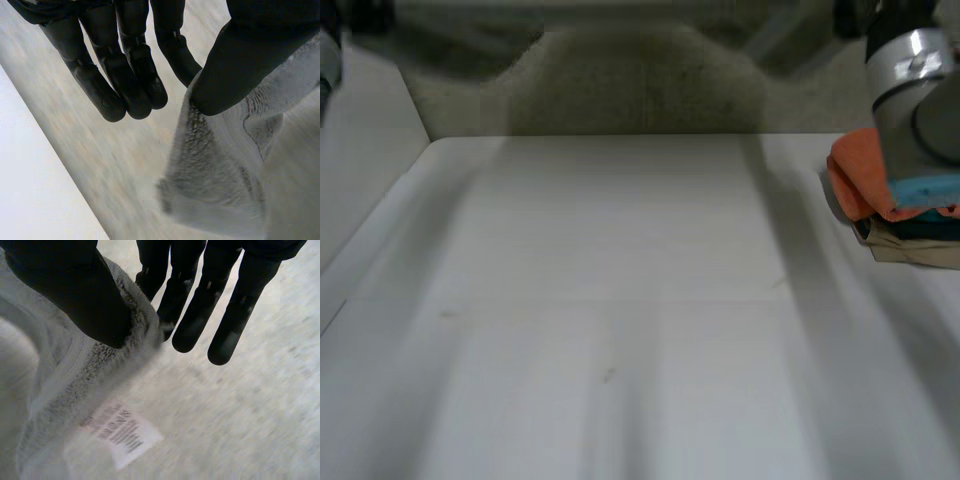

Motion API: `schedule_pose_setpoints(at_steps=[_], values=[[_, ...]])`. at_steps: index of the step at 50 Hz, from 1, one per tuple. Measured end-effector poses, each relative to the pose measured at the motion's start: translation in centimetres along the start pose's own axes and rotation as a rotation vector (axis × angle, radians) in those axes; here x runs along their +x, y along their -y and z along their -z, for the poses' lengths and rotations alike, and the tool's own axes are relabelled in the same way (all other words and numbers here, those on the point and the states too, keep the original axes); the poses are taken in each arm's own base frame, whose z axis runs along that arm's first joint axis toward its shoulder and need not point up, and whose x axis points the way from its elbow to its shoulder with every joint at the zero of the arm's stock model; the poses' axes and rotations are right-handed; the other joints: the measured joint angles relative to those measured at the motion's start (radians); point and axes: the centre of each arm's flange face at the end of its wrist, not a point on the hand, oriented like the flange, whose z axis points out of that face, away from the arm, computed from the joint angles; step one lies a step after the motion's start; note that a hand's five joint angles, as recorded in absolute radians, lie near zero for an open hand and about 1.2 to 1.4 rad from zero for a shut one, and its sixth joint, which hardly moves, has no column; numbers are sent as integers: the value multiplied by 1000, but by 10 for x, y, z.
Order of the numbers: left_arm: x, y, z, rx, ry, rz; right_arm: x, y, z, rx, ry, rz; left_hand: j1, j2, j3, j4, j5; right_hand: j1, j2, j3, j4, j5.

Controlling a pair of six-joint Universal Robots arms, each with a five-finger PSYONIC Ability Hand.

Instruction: Fold the laundry.

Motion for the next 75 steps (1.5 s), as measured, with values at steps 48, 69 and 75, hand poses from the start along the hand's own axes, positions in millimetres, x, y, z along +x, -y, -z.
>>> schedule_pose_setpoints(at_steps=[48,69,75], values=[[74,-103,118,-791,-463,-360,-33,-127,147,-779,433,240,0,0,0,0,0,0,0,0,0,12],[97,-130,83,-760,-385,-401,-53,-173,110,-738,291,282,-560,-523,-514,-505,-485,-764,-805,-774,-773,-795],[102,-126,83,-749,-366,-377,-50,-167,103,-729,234,233,-953,-984,-979,-993,-945,-914,-959,-983,-982,-968]])
